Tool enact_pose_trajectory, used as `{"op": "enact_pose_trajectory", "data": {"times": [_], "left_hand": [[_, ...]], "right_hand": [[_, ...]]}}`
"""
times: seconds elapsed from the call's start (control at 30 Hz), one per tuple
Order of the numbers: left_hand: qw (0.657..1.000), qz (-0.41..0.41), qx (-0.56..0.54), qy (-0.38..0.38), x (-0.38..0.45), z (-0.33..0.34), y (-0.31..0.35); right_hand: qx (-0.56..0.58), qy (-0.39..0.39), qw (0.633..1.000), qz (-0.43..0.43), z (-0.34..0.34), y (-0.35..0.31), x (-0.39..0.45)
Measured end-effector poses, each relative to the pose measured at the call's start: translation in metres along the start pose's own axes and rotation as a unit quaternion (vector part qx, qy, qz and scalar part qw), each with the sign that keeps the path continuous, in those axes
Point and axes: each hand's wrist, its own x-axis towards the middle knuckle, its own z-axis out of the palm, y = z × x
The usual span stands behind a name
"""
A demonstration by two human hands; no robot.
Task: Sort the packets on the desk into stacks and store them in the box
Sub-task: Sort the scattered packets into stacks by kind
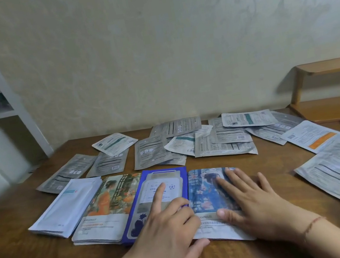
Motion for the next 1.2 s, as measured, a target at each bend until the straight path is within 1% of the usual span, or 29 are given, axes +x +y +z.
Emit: {"op": "enact_pose_trajectory", "data": {"times": [0.07,0.13,0.2,0.27,0.37,0.43,0.47,0.53,0.63,0.7,0.73,0.8,0.9,1.03,1.13,1.2], "left_hand": [[1.000,0.005,-0.012,-0.002,0.000,0.002,-0.003],[1.000,0.014,-0.012,0.000,0.002,0.004,-0.006],[0.999,0.020,-0.013,0.024,0.008,0.005,-0.008],[0.998,0.024,-0.029,0.055,0.022,0.002,-0.011],[0.994,0.019,-0.077,0.075,0.063,-0.003,-0.023],[0.996,-0.025,-0.079,0.039,0.100,-0.007,-0.037],[0.996,-0.058,-0.072,0.005,0.118,-0.006,-0.046],[0.989,-0.119,-0.052,-0.077,0.150,0.004,-0.065],[0.960,-0.187,-0.086,-0.189,0.178,0.022,-0.087],[0.940,-0.211,-0.123,-0.240,0.186,0.030,-0.089],[0.935,-0.208,-0.142,-0.248,0.186,0.033,-0.087],[0.937,-0.185,-0.160,-0.247,0.184,0.034,-0.081],[0.942,-0.151,-0.139,-0.267,0.177,0.033,-0.073],[0.947,-0.115,-0.114,-0.278,0.172,0.029,-0.066],[0.951,-0.116,-0.121,-0.262,0.171,0.026,-0.068],[0.953,-0.126,-0.147,-0.233,0.174,0.024,-0.073]], "right_hand": [[-0.005,-0.021,1.000,0.007,0.001,-0.001,-0.001],[-0.011,-0.022,1.000,0.008,0.001,-0.001,-0.002],[-0.005,-0.016,1.000,0.006,0.002,-0.001,-0.003],[0.019,0.007,1.000,0.005,-0.001,0.001,-0.003],[0.055,0.088,0.994,0.032,-0.011,0.012,-0.002],[0.055,0.135,0.988,0.054,-0.019,0.021,-0.001],[0.052,0.142,0.986,0.063,-0.022,0.025,0.000],[0.058,0.129,0.987,0.081,-0.023,0.031,0.000],[0.068,0.108,0.987,0.100,-0.021,0.038,0.003],[0.062,0.110,0.986,0.111,-0.018,0.043,0.006],[0.056,0.114,0.985,0.116,-0.018,0.045,0.007],[0.044,0.118,0.984,0.127,-0.018,0.047,0.009],[0.037,0.117,0.983,0.137,-0.019,0.050,0.015],[0.076,0.111,0.982,0.129,-0.020,0.052,0.033],[0.039,0.084,0.988,0.123,-0.016,0.053,0.048],[0.018,0.065,0.987,0.143,-0.017,0.058,0.048]]}}
